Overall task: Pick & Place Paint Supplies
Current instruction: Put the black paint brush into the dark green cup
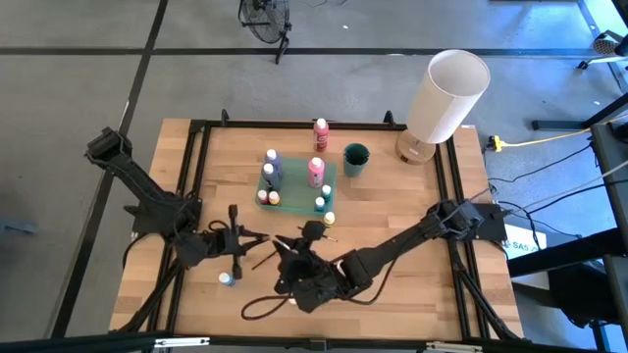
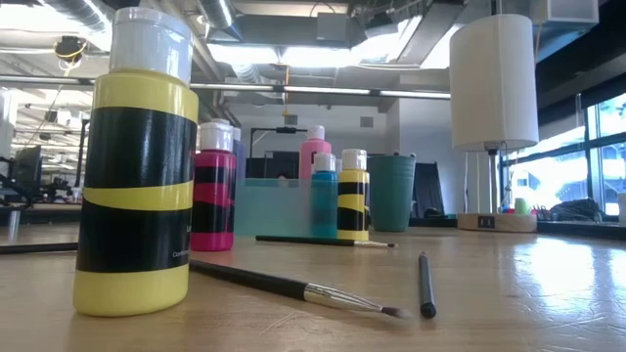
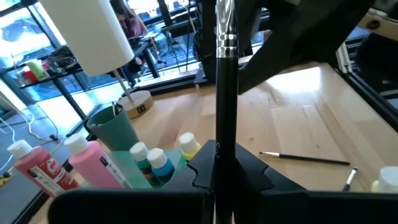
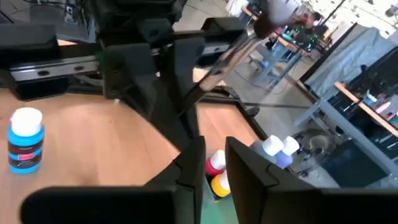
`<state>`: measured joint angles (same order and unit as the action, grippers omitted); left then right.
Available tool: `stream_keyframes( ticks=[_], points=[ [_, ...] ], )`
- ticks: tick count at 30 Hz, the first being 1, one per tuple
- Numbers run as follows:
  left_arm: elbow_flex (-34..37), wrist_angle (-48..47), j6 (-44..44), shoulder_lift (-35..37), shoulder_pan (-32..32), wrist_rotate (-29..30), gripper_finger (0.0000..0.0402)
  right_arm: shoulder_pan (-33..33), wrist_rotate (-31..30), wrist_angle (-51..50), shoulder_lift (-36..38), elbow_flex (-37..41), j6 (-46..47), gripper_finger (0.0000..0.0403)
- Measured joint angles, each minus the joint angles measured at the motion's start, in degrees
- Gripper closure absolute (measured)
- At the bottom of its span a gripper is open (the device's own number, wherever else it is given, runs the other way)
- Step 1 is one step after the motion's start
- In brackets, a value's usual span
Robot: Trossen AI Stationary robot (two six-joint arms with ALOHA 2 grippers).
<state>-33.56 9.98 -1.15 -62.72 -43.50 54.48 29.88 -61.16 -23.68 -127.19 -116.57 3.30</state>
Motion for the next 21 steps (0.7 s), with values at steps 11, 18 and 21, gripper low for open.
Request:
stream_keyframes(
  ticks=[11,18,21],
  points=[
    [0.02,-1.16,0.4,-0.02,-0.85,0.09,0.0386,1.43,2.75,4.16,0.97,-0.04,-6.0,0.0214],
    [0.02,-0.81,1.09,-0.04,-1.29,-1.84,0.0386,1.76,-2.04,11.89,0.97,-0.04,-11.76,0.019],
    [0.02,-0.7,1.51,-0.04,-1.57,-1.64,0.0386,1.75,0.18,15.28,0.97,-0.04,-14.41,0.019]
  ],
)
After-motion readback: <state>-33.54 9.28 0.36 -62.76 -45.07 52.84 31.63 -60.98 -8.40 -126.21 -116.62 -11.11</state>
